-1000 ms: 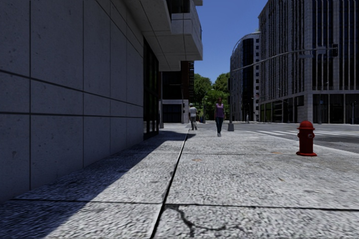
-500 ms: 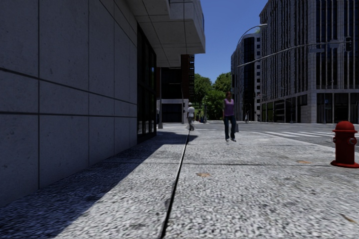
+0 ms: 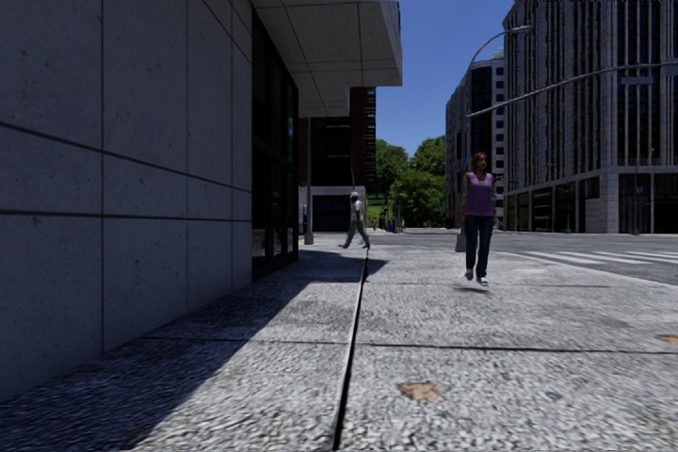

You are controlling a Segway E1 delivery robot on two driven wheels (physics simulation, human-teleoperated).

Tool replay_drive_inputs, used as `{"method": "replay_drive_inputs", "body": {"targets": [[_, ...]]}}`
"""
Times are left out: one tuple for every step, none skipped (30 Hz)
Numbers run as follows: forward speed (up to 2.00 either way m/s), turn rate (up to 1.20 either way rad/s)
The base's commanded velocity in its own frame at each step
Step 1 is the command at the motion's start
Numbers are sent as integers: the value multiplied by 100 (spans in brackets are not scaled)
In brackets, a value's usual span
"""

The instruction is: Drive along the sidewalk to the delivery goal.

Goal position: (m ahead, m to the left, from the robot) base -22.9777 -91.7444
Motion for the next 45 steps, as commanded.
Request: {"method": "replay_drive_inputs", "body": {"targets": [[200,32],[200,33],[200,33],[200,33],[200,33],[200,33],[200,33],[200,33],[200,33],[200,33],[200,33],[200,33],[200,25],[200,0],[200,0],[200,0],[200,0],[200,0],[200,0],[200,0],[200,0],[200,0],[200,0],[200,0],[200,0],[200,0],[200,0],[200,0],[200,0],[200,0],[200,0],[200,0],[200,0],[200,0],[200,-1],[200,-1],[200,-3],[200,-5],[200,-8],[200,-8],[200,-15],[200,-20],[200,-22],[200,-22],[200,-25]]}}
